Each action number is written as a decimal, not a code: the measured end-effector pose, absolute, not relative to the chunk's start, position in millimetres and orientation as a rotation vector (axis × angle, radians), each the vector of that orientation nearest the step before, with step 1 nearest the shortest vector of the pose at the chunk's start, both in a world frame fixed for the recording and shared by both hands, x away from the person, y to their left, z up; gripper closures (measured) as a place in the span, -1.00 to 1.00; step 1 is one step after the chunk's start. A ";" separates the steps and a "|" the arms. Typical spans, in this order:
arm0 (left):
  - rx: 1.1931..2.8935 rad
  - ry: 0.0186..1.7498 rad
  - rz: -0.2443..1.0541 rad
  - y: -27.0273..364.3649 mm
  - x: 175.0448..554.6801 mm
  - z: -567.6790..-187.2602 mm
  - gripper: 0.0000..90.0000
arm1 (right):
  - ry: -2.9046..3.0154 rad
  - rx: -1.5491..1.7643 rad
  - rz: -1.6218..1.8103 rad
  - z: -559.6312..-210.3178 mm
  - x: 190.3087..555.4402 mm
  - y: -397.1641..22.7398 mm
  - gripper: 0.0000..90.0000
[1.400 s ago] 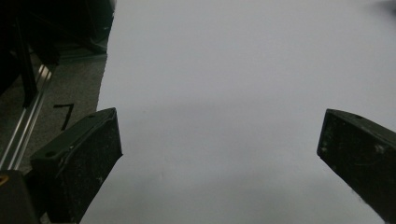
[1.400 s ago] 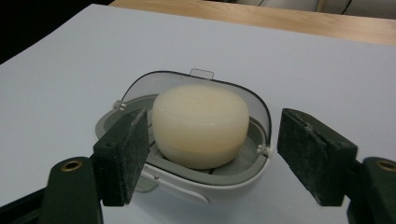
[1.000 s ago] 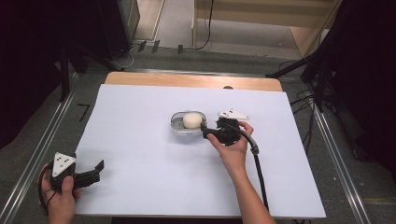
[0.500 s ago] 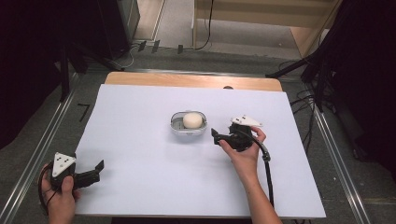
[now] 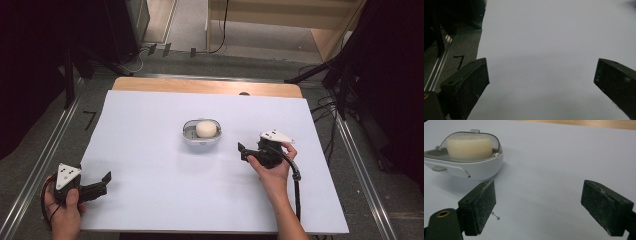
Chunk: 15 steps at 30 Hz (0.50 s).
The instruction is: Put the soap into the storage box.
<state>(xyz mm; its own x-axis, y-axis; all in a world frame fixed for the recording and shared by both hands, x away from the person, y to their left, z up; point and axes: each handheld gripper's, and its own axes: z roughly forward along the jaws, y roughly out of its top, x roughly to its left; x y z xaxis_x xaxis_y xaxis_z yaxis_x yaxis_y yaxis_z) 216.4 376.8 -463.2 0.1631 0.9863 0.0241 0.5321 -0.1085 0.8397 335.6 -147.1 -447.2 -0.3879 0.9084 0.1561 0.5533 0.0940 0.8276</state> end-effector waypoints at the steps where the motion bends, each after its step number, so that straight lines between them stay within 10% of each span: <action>1: 1.738 1.454 0.819 376.8 216.4 -463.3 -0.99 | 1.978 1.440 1.212 -448.0 334.6 -149.2 -0.71; 15: 1.737 1.455 0.825 376.5 216.3 -463.3 -0.99 | 1.956 1.478 1.186 -461.1 321.3 -179.4 -0.71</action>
<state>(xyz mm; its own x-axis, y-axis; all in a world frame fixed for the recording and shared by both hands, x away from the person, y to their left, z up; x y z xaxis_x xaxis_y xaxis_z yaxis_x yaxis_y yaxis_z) 216.3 376.5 -463.3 0.1603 0.9867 0.0279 0.5303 -0.1099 0.8407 321.3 -179.4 -461.1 -0.3500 0.9228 0.1608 0.5691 0.0731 0.8190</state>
